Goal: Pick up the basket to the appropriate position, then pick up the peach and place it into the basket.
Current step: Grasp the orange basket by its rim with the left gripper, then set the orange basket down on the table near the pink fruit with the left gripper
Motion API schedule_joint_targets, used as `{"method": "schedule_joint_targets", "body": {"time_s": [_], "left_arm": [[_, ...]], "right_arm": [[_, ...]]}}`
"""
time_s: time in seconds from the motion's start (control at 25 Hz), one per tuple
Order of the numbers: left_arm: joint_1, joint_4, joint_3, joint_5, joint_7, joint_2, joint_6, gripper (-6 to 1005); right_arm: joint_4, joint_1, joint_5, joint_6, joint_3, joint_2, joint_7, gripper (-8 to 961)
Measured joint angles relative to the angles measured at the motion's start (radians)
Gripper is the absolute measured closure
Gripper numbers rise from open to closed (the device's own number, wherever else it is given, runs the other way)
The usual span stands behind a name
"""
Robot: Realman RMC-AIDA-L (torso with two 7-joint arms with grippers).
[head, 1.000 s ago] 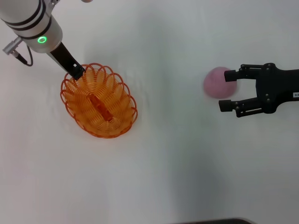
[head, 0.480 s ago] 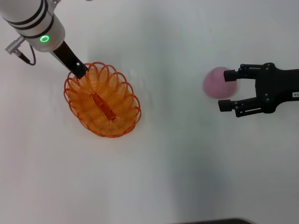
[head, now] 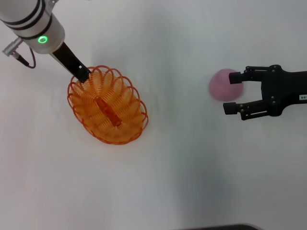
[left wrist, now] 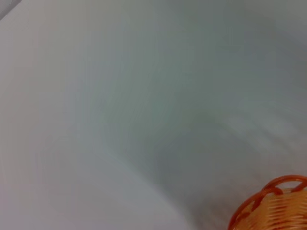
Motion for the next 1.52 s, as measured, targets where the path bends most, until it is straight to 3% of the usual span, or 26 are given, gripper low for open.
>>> {"method": "schedule_joint_targets", "body": {"time_s": [0.2,0.48,0.68,0.96,1.36,1.52], "left_arm": [[0.008,0.055,-0.101,0.0,0.041,-0.001,0.071,892],[-0.01,0.125,-0.221,-0.001,0.037,0.024,0.221,904],[-0.024,0.141,-0.26,-0.001,0.021,0.04,0.278,935],[-0.029,0.135,-0.266,-0.001,-0.01,0.045,0.289,957],[-0.024,0.125,-0.276,-0.001,-0.123,0.027,0.267,957],[-0.022,0.121,-0.327,-0.001,-0.205,0.011,0.255,957]], "right_arm": [[0.001,0.001,0.001,0.015,-0.001,0.0,-0.004,8],[0.001,0.009,0.006,0.017,0.001,-0.002,-0.007,7],[0.001,0.015,0.006,0.018,0.001,-0.003,-0.012,7],[0.001,0.023,0.005,0.019,0.004,-0.01,-0.012,7],[0.002,0.015,0.006,0.05,0.009,-0.004,-0.047,7],[0.02,0.01,0.007,0.063,0.023,-0.004,-0.049,7]]}}
